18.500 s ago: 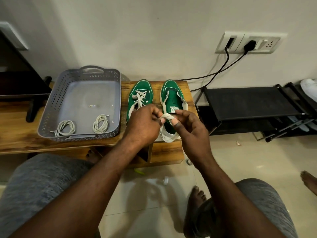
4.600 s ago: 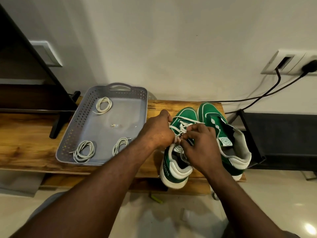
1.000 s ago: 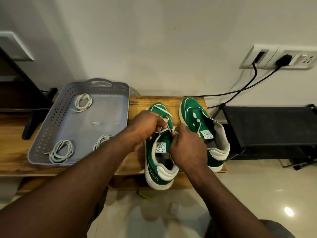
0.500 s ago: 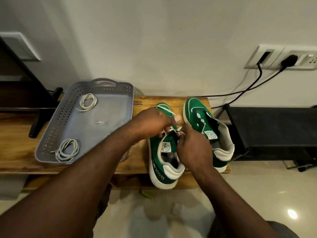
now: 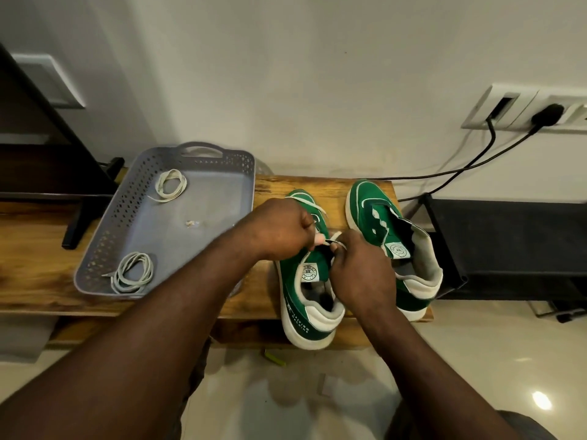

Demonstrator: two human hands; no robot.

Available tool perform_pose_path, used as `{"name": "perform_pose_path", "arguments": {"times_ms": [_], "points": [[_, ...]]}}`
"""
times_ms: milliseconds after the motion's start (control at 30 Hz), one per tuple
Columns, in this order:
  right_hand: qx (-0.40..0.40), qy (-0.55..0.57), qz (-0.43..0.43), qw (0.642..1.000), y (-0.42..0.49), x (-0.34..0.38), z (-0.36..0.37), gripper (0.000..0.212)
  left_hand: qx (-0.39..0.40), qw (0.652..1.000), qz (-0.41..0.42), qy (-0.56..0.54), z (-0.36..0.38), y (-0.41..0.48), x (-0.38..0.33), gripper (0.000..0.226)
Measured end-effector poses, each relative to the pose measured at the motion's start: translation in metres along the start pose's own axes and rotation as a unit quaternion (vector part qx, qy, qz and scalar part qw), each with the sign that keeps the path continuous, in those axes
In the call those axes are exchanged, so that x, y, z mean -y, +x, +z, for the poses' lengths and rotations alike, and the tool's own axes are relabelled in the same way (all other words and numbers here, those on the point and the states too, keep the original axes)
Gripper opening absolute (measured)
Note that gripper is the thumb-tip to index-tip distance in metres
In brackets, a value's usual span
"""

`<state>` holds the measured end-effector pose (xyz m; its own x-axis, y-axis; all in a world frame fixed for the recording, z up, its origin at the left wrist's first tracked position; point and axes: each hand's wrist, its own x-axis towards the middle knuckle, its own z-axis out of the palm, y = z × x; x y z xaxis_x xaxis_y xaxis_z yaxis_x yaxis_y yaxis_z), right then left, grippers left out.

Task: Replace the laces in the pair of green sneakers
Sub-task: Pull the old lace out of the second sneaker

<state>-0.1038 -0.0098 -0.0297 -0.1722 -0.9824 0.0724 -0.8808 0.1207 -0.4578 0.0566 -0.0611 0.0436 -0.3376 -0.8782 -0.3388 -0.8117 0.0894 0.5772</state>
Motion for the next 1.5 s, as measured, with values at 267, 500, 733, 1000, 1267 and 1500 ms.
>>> {"name": "perform_pose_path", "arguments": {"times_ms": [267,500,733,1000,1267,1500], "points": [[-0.009,0.007,0.003,1.000,0.000,-0.002,0.002,0.008,0.008,0.842,0.081,-0.534,-0.018,-0.014,-0.008,0.031],[0.003,0.026,-0.005,1.000,0.002,0.002,0.006,0.014,-0.102,0.987,-0.092,-0.080,0.001,0.008,0.000,0.023],[-0.014,0.059,-0.005,0.998,0.001,0.002,0.006,0.031,-0.118,0.984,0.002,0.131,0.032,0.010,-0.003,0.025],[-0.026,0.029,-0.003,0.999,0.000,0.002,0.008,0.014,-0.095,0.994,0.006,0.046,0.026,0.014,0.001,0.022],[-0.041,0.026,-0.027,0.998,0.001,-0.001,0.011,0.012,-0.052,0.995,-0.047,-0.070,0.016,0.013,-0.004,0.013],[-0.008,0.024,-0.098,0.995,0.003,-0.012,0.006,0.030,-0.230,0.970,-0.078,-0.003,0.005,0.012,0.006,0.038]]}}
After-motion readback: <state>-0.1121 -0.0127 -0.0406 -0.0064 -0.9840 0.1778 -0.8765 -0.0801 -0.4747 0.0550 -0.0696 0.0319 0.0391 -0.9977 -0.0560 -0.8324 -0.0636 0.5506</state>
